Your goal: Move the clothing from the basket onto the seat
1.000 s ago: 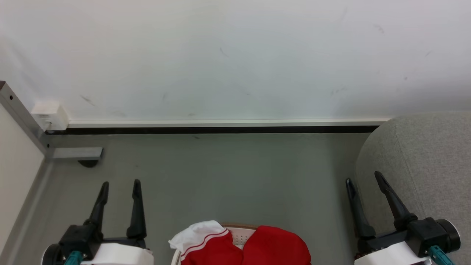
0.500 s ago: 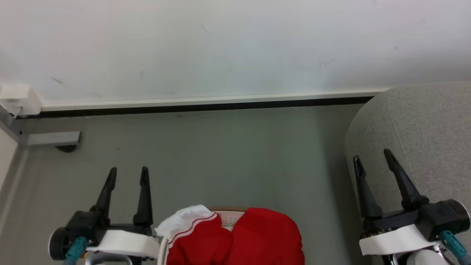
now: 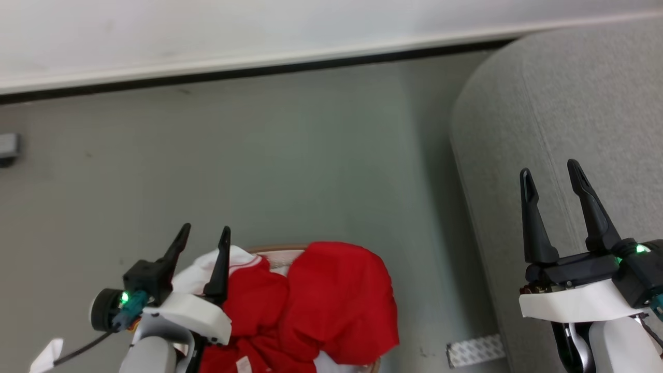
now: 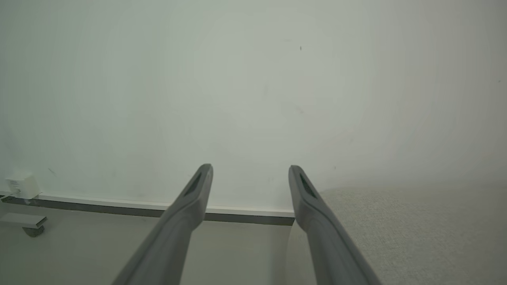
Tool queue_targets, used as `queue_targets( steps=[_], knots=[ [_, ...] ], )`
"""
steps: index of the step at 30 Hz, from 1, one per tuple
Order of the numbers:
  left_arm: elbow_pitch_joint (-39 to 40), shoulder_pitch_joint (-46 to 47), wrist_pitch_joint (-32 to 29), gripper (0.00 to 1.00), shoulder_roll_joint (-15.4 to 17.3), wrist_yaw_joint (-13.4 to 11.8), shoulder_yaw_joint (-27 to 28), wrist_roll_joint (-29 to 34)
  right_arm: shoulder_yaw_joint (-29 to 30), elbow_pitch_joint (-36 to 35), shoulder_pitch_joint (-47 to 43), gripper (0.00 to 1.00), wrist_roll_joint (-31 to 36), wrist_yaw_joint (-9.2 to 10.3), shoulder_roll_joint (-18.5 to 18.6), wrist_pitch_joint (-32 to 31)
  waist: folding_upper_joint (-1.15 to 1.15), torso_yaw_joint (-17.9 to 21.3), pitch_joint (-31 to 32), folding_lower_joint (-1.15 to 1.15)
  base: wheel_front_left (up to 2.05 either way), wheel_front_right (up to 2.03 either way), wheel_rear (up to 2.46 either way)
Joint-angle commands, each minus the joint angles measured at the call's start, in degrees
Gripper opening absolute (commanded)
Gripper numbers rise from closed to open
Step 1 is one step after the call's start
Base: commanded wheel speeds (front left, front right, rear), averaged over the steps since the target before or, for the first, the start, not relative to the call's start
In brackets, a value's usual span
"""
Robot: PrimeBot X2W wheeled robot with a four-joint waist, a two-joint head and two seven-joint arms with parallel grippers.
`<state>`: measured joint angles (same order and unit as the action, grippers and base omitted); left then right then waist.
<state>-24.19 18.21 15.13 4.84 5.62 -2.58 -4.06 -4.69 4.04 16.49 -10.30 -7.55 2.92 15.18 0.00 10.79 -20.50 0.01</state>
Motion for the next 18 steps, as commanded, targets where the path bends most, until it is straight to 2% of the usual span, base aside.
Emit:
queue_targets(
  steps=[1,6,18],
  knots=[
    [-2.5,1.7,0.0,1.00,1.1,0.4,-0.7,0.5,0.3,-0.3,1.1,1.00,-0.7,0.12,0.0,0.0,0.00,3.5,-3.6,-0.01,0.00,0.00,0.00],
    [-9.2,5.0,0.0,1.00,2.7,1.0,-2.5,1.6,0.2,-1.0,1.9,1.00,-1.8,0.12,0.0,0.0,0.00,5.8,-6.5,-0.01,0.00,0.00,0.00],
    [-31.1,15.0,-0.8,1.00,7.0,1.7,-8.8,3.9,1.2,-2.8,4.6,1.00,-4.6,0.12,0.0,0.0,0.00,10.9,-15.0,-0.01,0.00,0.00,0.00]
  ],
)
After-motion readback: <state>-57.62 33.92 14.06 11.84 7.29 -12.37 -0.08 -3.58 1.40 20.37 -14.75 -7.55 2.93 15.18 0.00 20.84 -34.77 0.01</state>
